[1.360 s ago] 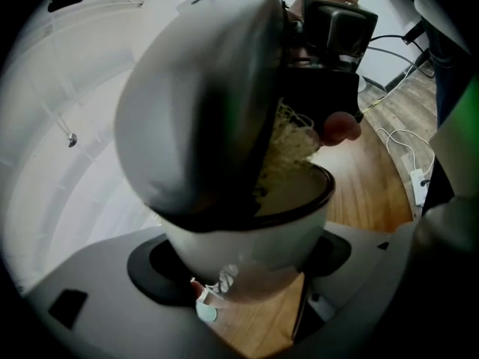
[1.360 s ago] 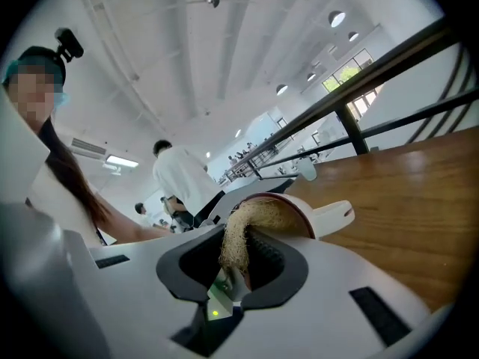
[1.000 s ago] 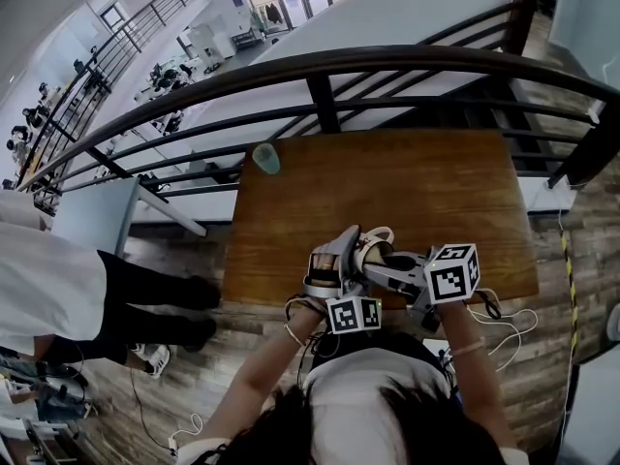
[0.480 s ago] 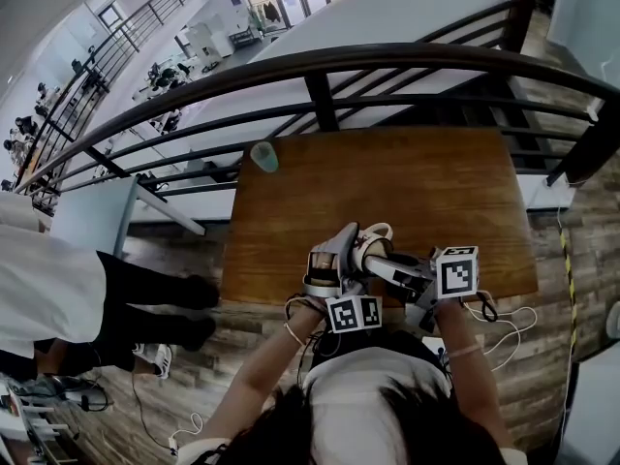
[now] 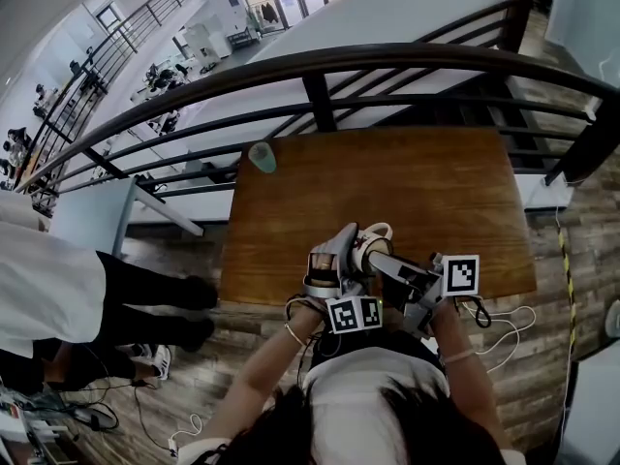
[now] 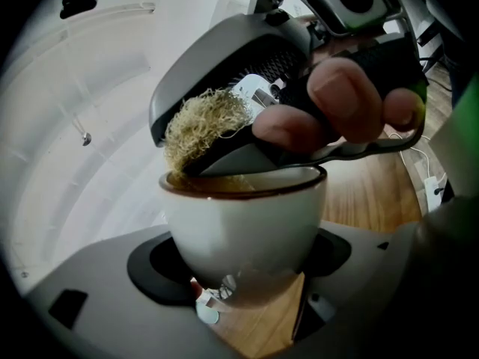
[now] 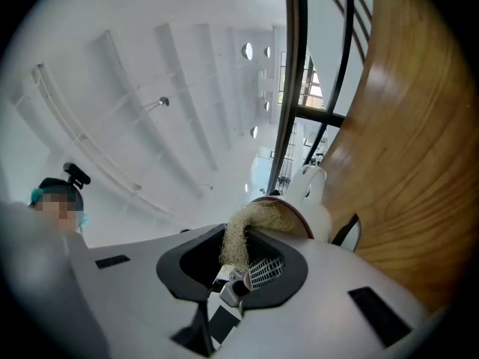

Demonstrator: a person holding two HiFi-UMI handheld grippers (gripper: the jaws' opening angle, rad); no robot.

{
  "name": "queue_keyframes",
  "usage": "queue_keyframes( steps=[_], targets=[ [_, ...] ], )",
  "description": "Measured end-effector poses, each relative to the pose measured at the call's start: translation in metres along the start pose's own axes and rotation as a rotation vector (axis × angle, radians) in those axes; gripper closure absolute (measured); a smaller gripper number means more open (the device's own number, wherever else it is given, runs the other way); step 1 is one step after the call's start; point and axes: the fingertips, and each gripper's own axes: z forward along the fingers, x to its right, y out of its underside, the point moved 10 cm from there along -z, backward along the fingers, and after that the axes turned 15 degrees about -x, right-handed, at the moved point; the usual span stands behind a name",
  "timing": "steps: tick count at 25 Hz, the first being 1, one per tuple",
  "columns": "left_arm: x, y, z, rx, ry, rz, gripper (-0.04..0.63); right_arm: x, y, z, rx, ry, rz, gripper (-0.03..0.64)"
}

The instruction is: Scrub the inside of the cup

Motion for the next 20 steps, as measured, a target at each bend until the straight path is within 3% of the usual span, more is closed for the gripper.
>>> queue_keyframes(
  steps=[3, 7, 20],
  targets=[
    [0.002, -0.003, -0.002, 0.003, 0.007, 0.000, 0.192, 0.001, 0.002, -0.003, 0.007, -0.024, 0.032, 0.541],
    [0.002, -0.001, -0.005, 0.008, 0.017, 0.000, 0.192, -0.002, 0.002, -0.002, -0.029, -0.008, 0.000, 0.541],
    [0.008, 0.005, -0.010, 0.007, 0.062, 0.020, 0.192, -0.015, 0.000, 0.009, -0.302, 0.199, -0.209, 0.541]
  ],
)
